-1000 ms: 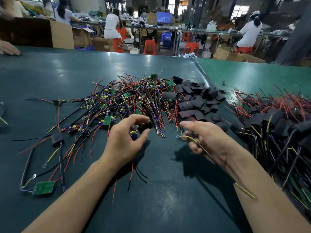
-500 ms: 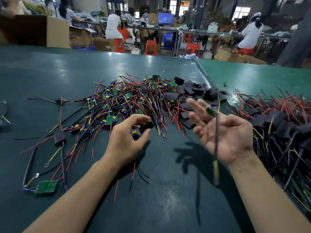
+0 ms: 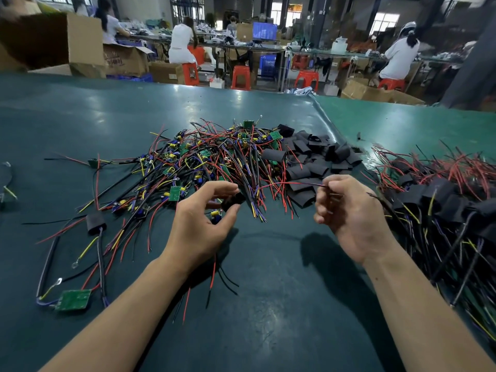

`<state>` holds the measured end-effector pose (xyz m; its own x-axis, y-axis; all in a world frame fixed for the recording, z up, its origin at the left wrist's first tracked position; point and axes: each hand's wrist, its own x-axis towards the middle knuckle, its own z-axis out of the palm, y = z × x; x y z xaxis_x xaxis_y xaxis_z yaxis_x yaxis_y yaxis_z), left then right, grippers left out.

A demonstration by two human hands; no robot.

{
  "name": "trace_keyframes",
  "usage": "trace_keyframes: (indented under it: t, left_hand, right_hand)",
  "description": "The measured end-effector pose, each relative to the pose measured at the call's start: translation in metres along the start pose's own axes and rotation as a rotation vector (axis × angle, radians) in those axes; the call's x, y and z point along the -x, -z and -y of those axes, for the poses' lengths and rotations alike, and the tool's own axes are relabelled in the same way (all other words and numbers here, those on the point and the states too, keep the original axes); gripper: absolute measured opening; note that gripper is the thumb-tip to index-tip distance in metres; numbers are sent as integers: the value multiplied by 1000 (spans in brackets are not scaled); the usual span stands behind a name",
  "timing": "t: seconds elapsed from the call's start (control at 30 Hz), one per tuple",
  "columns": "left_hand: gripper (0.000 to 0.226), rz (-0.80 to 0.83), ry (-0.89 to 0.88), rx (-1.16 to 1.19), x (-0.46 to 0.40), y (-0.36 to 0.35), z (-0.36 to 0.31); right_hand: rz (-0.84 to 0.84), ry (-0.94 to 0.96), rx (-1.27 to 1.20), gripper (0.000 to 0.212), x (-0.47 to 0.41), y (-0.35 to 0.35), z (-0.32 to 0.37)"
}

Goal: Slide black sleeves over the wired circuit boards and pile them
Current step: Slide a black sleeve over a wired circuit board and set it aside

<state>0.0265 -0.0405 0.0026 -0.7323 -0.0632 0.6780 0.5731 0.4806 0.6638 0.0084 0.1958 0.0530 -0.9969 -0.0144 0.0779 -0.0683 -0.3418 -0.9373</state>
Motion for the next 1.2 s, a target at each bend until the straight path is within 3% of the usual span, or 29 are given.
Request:
trace_keyframes:
  t: [0.3, 0.57, 1.2]
  left_hand:
    - [40, 36, -61, 71, 0, 0, -3]
    - [42, 22, -77, 80, 0, -1, -6]
    - [60, -103, -129, 32, -2, -3, -4]
  right_hand:
    - [-34, 270, 321, 23, 0, 0, -8]
    - [0, 250, 252, 22, 2, -3, -9]
    - [31, 267, 447, 21, 3, -5, -20]
